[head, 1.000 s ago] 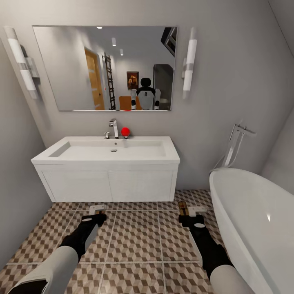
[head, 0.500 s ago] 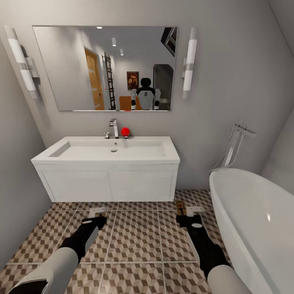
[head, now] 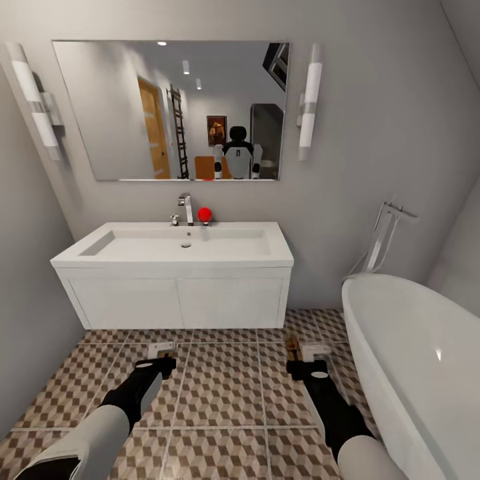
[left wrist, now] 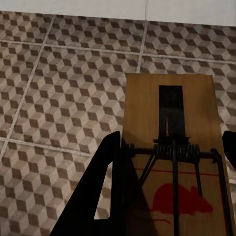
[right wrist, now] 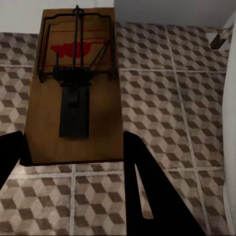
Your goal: Take the four mousetraps from the cabinet in the bathroom and place them on the bathroom floor. Make sure all four end up on the same floor surface, and ensure that at least two of them are either under or directly next to the same bathroom sink.
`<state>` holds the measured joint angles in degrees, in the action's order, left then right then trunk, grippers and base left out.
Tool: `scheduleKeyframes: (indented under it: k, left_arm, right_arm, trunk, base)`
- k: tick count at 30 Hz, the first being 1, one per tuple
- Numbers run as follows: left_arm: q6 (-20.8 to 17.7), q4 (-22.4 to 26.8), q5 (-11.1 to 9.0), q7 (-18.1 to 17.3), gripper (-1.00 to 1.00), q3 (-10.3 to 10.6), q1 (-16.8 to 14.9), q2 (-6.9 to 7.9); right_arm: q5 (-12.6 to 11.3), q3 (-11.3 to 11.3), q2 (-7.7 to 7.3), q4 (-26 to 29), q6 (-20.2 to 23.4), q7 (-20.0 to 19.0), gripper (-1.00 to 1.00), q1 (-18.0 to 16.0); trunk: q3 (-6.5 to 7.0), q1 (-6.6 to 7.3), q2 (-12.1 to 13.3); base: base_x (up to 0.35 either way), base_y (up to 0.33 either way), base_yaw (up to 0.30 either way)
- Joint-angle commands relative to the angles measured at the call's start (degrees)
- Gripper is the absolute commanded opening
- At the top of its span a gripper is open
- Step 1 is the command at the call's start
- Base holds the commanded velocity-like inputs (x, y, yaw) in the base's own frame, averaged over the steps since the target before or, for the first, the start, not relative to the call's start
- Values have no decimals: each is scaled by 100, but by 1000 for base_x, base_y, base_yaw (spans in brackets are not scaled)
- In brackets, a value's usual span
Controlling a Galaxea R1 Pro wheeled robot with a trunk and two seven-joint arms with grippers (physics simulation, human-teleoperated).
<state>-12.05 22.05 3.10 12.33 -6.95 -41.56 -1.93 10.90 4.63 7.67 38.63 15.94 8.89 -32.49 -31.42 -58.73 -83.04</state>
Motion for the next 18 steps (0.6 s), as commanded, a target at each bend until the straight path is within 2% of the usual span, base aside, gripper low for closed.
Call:
scheduleKeyframes:
  k: [1,8,18]
  left_arm:
    - [-35,19,41,15,-100,-25,-1,-7]
    - [-34,122,47,15,-100,-32,-1,-13]
    - [-35,135,36,15,-100,-26,-1,-10]
  right_arm:
    - [43,21,7,-38,21,-18,-100,-3]
    - [43,21,24,-173,-172,-19,-100,-3]
    - [43,27,25,-189,-204,-19,-100,-3]
  trunk:
    - [-13,0,-3]
    - [-178,-131,-244]
    - [-448,-351,-645]
  base:
    - [0,0,0]
    - [0,0,0]
    - [0,0,0]
